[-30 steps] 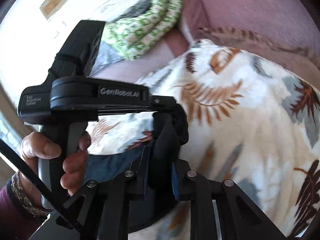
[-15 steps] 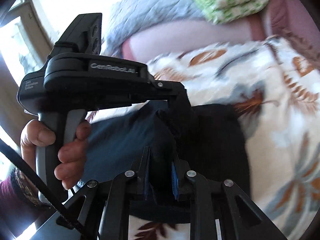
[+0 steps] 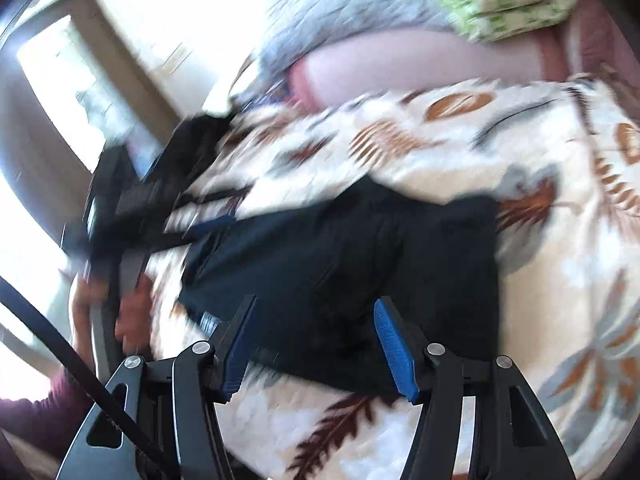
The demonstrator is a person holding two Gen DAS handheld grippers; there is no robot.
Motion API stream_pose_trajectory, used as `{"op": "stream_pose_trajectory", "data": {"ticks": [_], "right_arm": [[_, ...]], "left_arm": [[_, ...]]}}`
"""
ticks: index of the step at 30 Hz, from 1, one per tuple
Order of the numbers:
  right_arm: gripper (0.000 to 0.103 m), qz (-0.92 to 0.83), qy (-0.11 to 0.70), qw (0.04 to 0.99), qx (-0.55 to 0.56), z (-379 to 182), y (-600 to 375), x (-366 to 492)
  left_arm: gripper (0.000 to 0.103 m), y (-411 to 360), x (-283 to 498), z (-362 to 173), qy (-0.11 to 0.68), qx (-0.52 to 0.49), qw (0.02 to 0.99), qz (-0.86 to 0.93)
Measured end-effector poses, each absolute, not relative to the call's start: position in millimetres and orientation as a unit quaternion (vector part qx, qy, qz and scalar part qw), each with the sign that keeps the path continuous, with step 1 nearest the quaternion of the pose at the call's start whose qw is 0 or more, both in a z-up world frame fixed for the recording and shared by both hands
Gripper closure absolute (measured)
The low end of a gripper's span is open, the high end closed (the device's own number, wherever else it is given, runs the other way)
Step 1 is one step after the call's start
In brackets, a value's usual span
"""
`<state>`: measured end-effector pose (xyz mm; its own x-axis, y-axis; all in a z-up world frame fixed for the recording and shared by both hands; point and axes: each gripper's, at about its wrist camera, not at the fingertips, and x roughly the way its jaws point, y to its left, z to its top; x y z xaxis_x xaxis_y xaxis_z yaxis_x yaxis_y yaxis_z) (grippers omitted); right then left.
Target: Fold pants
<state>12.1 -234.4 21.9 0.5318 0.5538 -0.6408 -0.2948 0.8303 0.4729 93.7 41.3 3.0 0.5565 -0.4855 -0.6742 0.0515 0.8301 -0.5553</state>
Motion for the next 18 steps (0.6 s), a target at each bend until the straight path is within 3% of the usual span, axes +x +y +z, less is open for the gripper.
{"op": "stream_pose_trajectory", "data": {"ticks": [3, 7, 10, 18], "right_arm": [[0.046, 0.23, 0.416, 0.854, 0.214, 17.4, -246.3, 38.3], [0.046, 0.25, 0.457, 0.792, 0.318, -24.0, -235.7, 73.2], [0.046, 0.264, 0.493, 0.743, 0.368, -58.1, -221.9, 68.6], [0.042, 0.28, 0.466, 0.74, 0.396, -37.9, -227.6, 44.0]], "left_arm": [[0.047, 50.9, 86.4, -1.9, 0.439, -0.235, 0.856, -0.141], [0.046, 57.3, 76.2, -4.4, 0.424, -0.216, 0.87, -0.129], [0.039, 60.5, 70.6, -5.2, 0.413, -0.201, 0.88, -0.121], [0.038, 61.9, 68.3, 0.5, 0.39, -0.192, 0.894, -0.104]]}}
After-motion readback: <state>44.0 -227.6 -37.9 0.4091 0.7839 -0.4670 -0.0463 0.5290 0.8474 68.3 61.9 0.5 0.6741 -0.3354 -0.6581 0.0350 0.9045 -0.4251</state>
